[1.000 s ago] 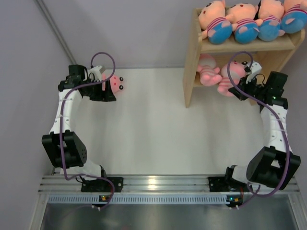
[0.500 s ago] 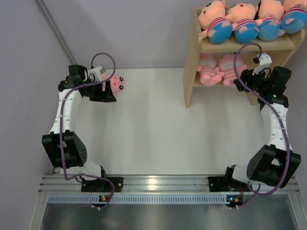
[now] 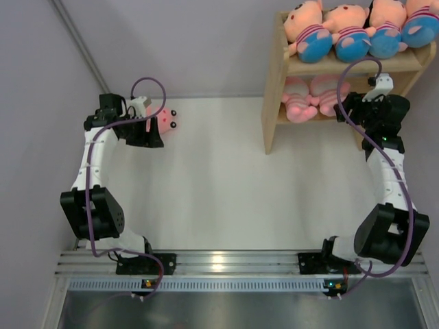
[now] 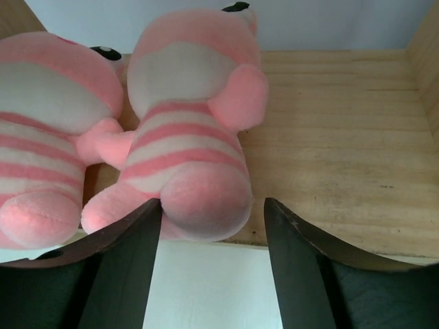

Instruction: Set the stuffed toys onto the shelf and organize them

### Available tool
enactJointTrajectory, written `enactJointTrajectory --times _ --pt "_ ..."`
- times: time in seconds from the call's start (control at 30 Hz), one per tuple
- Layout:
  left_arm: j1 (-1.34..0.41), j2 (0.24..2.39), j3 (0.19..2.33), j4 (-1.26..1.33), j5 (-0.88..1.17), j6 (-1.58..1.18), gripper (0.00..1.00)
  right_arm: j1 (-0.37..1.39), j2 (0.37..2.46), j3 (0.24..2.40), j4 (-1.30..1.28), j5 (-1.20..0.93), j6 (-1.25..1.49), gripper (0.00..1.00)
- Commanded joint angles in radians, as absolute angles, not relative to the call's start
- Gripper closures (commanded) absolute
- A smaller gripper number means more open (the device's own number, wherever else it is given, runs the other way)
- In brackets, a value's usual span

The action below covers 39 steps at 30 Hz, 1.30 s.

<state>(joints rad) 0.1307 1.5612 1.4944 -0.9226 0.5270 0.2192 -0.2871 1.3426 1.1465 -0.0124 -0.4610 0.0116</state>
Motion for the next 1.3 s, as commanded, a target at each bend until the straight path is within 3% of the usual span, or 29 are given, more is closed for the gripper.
enactJointTrajectory --times 0.0,0.17,0.27,0.67,0.97,1.07,1.1,1.13,1.27 --pt "0.118 1.612 1.517 -0.928 0.374 0.264 0.25 -0.259 1.319 1.2 0.063 -0.387 0.041 0.37" --pt "0.032 1.73 1.603 -0.899 0.187 0.317 0.26 -0.247 1.224 1.143 0.038 -0.304 0.008 0.16" --pt "-0.03 1.798 1.669 -0.848 0.069 0.331 0.26 -0.242 1.171 1.12 0.029 -0.285 -0.043 0.13" --pt "-0.087 2.264 2.106 -0.658 -0.345 0.397 0.19 -0.233 1.103 1.121 -0.041 -0.308 -0.094 0.11" --pt "-0.086 2.467 2.27 -0.66 -0.306 0.423 0.13 -0.184 1.02 1.118 -0.092 -0.322 -0.109 0.04" --pt "-0.078 2.448 2.234 -0.661 -0.184 0.391 0.47 -0.161 0.973 1.108 -0.091 -0.337 -0.133 0.04" --pt "-0.074 2.441 2.209 -0.664 -0.152 0.376 0.78 -0.155 0.948 1.109 -0.092 -0.339 -0.138 0.04" --pt "-0.074 2.422 2.195 -0.664 -0.143 0.365 0.99 -0.143 0.937 1.111 -0.1 -0.337 -0.141 0.04" --pt "-0.074 2.308 2.068 -0.663 -0.08 0.237 1.0 -0.106 0.884 1.121 -0.089 -0.392 -0.167 0.01"
